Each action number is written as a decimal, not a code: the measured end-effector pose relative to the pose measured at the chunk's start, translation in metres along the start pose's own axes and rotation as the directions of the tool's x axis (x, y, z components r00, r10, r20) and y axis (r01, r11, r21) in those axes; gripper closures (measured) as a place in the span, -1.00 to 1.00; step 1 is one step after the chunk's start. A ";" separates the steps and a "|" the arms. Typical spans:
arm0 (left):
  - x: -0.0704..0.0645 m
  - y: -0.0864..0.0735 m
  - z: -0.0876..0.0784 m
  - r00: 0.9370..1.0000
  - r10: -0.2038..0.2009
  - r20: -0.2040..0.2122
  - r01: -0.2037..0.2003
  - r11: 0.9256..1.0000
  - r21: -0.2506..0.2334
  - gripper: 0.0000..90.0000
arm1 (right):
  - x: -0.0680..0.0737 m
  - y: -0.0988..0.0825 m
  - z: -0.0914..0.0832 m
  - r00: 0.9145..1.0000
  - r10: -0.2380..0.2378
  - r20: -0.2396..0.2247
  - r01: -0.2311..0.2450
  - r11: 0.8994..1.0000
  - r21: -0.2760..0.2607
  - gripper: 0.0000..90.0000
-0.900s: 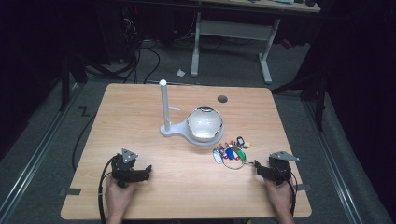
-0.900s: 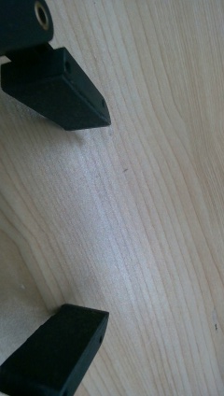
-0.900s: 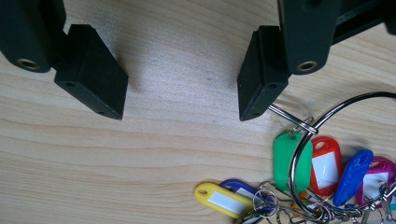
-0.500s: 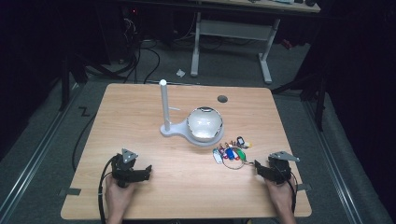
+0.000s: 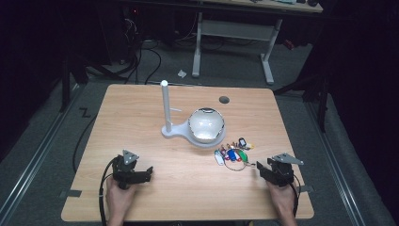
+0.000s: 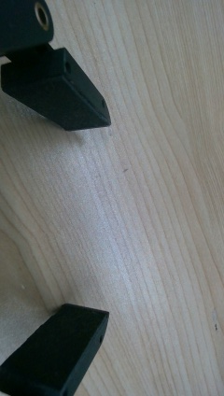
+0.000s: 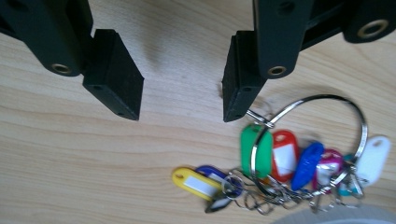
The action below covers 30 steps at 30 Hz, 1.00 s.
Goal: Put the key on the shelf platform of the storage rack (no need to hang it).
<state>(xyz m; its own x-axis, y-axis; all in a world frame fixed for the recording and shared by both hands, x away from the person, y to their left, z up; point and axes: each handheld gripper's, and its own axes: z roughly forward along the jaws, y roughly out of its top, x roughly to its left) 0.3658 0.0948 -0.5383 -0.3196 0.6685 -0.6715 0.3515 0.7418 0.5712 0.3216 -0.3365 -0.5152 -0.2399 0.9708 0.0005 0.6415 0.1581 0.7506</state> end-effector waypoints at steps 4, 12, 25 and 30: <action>0.000 0.000 0.000 1.000 0.000 0.000 0.000 1.000 0.000 -0.83 | 0.007 0.003 -0.004 0.999 -0.018 -0.029 0.018 1.000 -0.011 0.14; 0.000 0.000 0.000 1.000 0.000 0.000 0.000 1.000 0.000 -0.83 | 0.021 0.010 -0.004 0.997 -0.048 -0.068 0.046 0.999 -0.020 0.15; 0.000 0.000 0.000 1.000 0.000 0.000 0.000 1.000 0.000 -0.83 | 0.043 0.026 0.006 0.988 -0.083 -0.128 0.080 0.996 -0.029 0.14; 0.000 0.000 0.000 1.000 -0.001 0.000 0.001 1.000 0.000 -0.83 | 0.049 0.031 0.015 0.985 -0.087 -0.149 0.085 0.996 -0.018 0.14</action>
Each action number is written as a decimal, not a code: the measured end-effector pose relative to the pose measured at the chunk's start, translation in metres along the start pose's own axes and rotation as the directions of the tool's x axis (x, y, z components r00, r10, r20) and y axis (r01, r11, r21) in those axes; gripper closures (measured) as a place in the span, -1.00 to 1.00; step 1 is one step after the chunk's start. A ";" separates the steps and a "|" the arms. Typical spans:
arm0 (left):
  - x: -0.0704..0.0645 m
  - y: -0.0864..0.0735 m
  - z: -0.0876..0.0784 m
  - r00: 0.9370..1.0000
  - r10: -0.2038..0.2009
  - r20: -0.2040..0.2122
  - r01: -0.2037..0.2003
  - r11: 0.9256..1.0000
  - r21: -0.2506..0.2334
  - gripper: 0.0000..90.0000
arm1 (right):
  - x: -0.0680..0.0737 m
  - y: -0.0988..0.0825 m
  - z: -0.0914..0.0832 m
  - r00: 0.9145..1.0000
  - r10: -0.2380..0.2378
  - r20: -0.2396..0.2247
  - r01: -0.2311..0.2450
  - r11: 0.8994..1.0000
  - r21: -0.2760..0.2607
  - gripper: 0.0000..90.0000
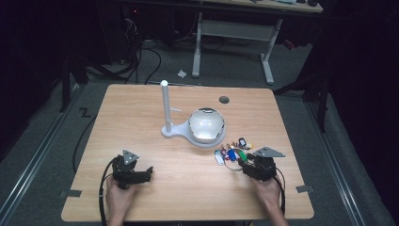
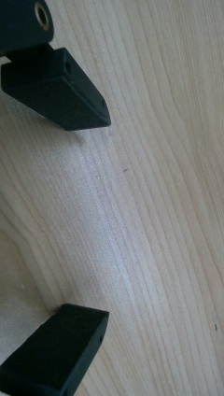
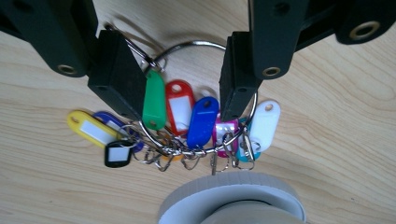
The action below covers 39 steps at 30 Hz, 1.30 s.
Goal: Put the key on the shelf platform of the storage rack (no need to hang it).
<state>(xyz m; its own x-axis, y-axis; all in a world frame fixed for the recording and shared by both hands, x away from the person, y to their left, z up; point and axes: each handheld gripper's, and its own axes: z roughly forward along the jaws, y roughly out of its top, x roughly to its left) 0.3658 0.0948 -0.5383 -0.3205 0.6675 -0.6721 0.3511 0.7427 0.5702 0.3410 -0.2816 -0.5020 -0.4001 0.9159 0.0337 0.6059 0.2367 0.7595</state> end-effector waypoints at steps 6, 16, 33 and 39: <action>0.000 0.000 0.000 1.000 0.001 0.000 -0.001 1.000 0.000 -0.83 | 0.000 0.002 0.016 1.000 0.021 -0.008 -0.021 0.999 0.029 0.13; 0.000 0.000 0.000 1.000 0.001 0.000 -0.001 1.000 0.000 -0.83 | 0.005 0.012 0.033 1.000 0.016 0.018 -0.017 0.999 0.051 0.09; 0.000 0.000 0.000 1.000 0.001 0.001 -0.001 1.000 0.000 -0.83 | 0.003 0.023 0.057 0.998 0.018 0.066 -0.025 0.995 0.099 0.06; 0.000 0.000 0.000 1.000 0.002 0.001 -0.002 1.000 0.000 -0.83 | 0.003 0.026 0.061 0.997 0.008 0.082 -0.017 0.994 0.106 0.05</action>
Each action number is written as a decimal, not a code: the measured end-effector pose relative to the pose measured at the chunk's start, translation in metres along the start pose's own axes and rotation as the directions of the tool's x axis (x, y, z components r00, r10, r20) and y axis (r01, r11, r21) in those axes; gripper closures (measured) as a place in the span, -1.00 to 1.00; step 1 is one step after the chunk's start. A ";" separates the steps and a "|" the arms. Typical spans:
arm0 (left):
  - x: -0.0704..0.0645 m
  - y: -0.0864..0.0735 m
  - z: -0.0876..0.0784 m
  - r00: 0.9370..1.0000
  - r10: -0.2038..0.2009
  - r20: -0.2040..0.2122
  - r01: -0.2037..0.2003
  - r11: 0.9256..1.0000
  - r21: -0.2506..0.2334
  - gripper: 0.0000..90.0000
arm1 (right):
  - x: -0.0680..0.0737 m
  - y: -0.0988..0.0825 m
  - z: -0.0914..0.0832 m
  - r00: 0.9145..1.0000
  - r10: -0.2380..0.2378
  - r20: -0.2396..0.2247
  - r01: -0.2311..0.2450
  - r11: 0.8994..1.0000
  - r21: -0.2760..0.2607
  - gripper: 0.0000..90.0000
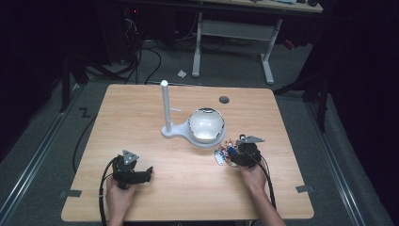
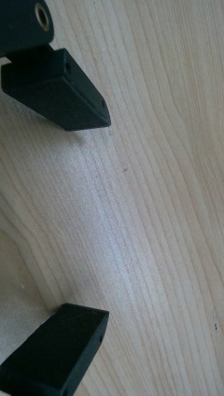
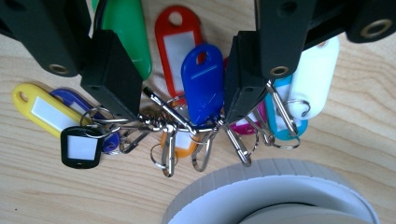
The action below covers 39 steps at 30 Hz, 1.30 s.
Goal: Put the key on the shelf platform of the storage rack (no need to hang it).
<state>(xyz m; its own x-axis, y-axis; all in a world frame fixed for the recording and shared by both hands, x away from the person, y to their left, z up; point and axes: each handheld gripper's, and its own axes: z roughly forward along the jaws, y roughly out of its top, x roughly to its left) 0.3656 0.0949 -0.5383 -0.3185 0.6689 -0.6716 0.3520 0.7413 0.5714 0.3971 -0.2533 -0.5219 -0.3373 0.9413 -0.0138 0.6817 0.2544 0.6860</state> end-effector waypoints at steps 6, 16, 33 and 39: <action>0.000 0.000 0.000 1.000 0.001 0.000 -0.001 1.000 0.000 -0.83 | -0.007 0.001 0.003 0.997 0.024 -0.067 -0.025 1.000 -0.008 0.43; 0.000 0.000 0.000 1.000 0.002 0.001 -0.002 1.000 0.000 -0.83 | -0.002 0.001 0.003 0.995 -0.098 -0.007 0.098 0.995 -0.004 0.87; 0.000 0.000 0.000 1.000 0.002 0.001 -0.002 1.000 0.000 -0.83 | -0.018 0.001 -0.044 0.996 -0.085 -0.037 0.078 0.987 -0.143 0.88; 0.000 0.000 0.000 1.000 0.003 0.002 -0.003 1.000 0.000 -0.82 | -0.023 0.006 -0.064 0.996 -0.072 -0.051 0.061 0.979 -0.194 0.88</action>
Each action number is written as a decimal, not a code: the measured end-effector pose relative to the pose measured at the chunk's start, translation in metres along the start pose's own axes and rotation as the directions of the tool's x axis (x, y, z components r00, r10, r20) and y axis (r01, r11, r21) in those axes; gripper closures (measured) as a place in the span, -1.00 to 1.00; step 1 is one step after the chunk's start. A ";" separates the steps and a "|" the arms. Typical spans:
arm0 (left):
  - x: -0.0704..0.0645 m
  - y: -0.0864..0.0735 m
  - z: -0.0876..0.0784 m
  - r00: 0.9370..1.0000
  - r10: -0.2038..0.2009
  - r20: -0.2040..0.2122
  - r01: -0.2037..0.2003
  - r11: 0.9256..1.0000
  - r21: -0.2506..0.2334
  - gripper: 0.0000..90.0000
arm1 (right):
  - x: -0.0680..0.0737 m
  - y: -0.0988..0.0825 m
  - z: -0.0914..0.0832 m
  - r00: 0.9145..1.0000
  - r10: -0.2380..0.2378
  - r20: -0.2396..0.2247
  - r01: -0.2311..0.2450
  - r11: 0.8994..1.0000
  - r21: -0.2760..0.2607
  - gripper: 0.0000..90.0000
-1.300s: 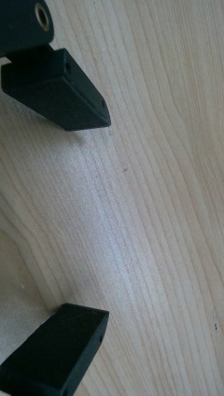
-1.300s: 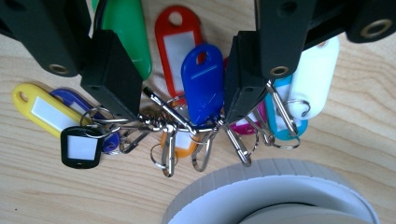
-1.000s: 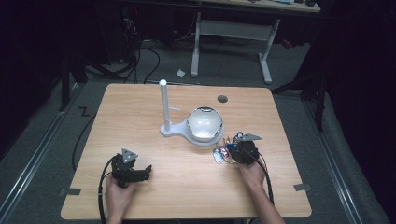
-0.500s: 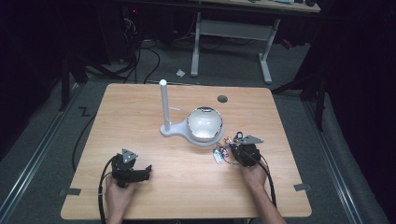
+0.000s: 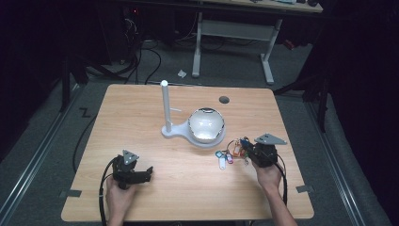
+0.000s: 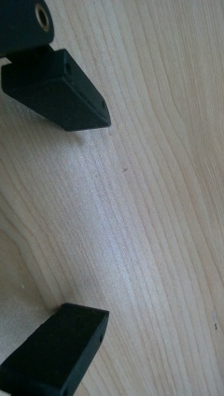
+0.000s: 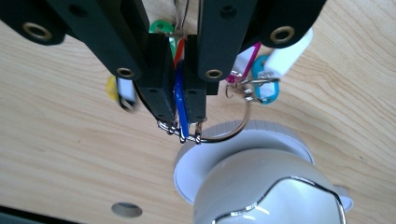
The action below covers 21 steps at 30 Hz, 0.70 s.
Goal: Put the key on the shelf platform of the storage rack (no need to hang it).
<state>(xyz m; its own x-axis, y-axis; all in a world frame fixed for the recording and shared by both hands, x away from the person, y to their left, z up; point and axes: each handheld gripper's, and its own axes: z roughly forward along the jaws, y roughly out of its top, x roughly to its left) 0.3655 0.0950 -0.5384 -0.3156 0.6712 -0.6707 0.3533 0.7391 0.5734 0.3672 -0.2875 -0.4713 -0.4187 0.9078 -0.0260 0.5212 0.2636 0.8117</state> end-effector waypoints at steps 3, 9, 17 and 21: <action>0.000 0.000 0.000 1.000 -0.002 -0.001 0.002 1.000 0.000 -0.82 | -0.001 0.005 -0.007 1.000 -0.002 -0.007 0.002 1.000 -0.013 0.88; 0.000 0.000 0.000 1.000 0.000 0.000 0.000 1.000 0.000 -0.82 | -0.003 0.015 -0.020 1.000 -0.003 -0.020 0.002 0.999 -0.042 0.88; 0.000 0.000 0.000 1.000 -0.002 -0.001 0.002 1.000 0.000 -0.82 | -0.002 0.028 -0.034 0.999 -0.009 -0.045 0.006 0.998 -0.068 0.88; 0.000 0.000 0.000 1.000 -0.001 0.000 0.001 1.000 0.000 -0.82 | -0.001 0.036 -0.040 0.998 -0.018 -0.056 0.013 0.996 -0.089 0.88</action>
<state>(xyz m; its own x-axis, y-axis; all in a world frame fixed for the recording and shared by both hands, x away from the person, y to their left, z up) 0.3657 0.0948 -0.5383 -0.3161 0.6703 -0.6714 0.3528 0.7400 0.5727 0.3566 -0.2920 -0.4185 -0.4687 0.8833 -0.0078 0.4473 0.2450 0.8602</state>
